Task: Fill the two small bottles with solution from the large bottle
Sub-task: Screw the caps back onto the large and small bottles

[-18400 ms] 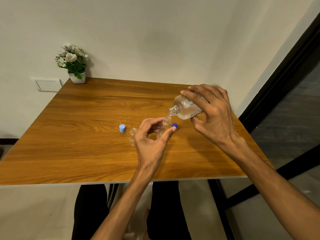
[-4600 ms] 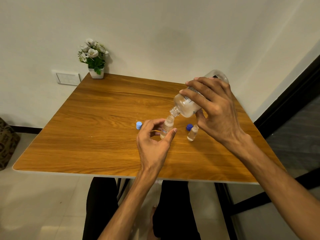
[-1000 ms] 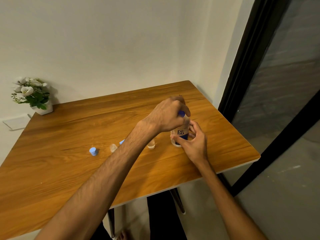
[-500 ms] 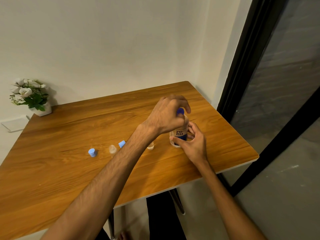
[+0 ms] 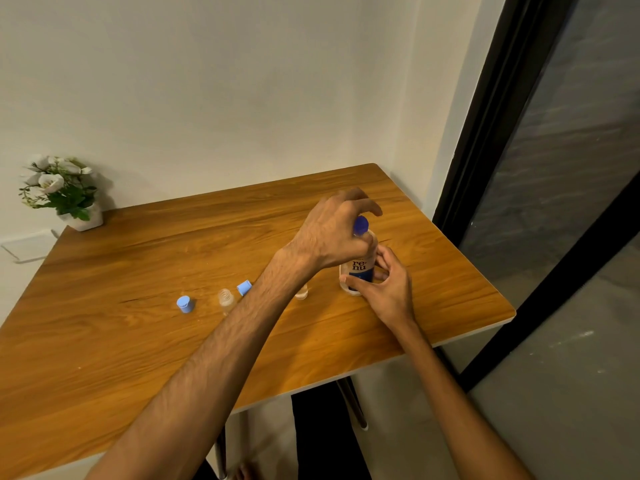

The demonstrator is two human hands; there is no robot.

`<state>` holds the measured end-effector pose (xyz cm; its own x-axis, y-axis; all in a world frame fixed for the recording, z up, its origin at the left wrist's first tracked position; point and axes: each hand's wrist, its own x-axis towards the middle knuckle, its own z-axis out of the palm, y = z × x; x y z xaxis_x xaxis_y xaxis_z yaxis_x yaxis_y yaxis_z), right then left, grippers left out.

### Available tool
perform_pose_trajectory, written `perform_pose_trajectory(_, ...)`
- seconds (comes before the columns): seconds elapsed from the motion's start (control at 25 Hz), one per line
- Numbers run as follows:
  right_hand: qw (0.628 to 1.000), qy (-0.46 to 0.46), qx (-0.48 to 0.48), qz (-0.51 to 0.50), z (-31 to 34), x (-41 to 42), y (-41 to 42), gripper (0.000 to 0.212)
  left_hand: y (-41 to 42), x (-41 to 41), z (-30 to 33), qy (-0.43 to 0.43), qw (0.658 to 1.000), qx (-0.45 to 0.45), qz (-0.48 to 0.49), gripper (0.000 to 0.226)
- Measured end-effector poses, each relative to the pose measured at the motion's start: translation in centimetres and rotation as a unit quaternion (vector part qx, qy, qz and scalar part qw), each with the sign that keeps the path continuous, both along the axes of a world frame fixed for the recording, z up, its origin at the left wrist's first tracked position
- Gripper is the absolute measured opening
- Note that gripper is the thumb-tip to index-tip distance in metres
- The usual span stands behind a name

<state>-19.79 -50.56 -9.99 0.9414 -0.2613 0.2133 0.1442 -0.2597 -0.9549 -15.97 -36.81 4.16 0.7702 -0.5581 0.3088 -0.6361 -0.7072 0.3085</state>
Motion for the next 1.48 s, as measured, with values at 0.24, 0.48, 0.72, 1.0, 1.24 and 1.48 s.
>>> perform_pose_trajectory(0.24, 1.000, 0.003, -0.009, 0.007, 0.0, 0.0, -0.1, 0.082, -0.3, 0.4, -0.3, 0.001, 1.000, -0.007, 0.027, 0.025)
perform_pose_trajectory(0.48, 1.000, 0.013, -0.006, 0.010, 0.2, 0.1, -0.1, 0.077, 0.0, -0.1, 0.4, 0.009, 1.000, 0.016, -0.020, 0.032)
perform_pose_trajectory(0.72, 1.000, 0.012, -0.015, 0.017, 0.0, 0.1, -0.3, 0.077, 0.1, -0.4, 0.2, 0.018, 1.000, -0.020, -0.014, 0.044)
perform_pose_trajectory(1.0, 1.000, 0.011, -0.016, 0.023, -0.1, 0.2, -0.5, 0.077, -0.4, 0.4, -0.9, -0.018, 0.994, -0.058, 0.089, 0.034)
perform_pose_trajectory(1.24, 0.999, 0.015, -0.016, 0.028, -0.3, 0.4, -0.6, 0.077, 0.0, 0.4, -0.6, -0.012, 0.998, -0.045, 0.039, 0.027)
perform_pose_trajectory(1.48, 0.997, 0.047, -0.052, 0.036, -0.3, -0.2, -0.7, 0.093, -0.1, 0.2, -1.1, -0.028, 0.998, -0.041, 0.041, 0.034)
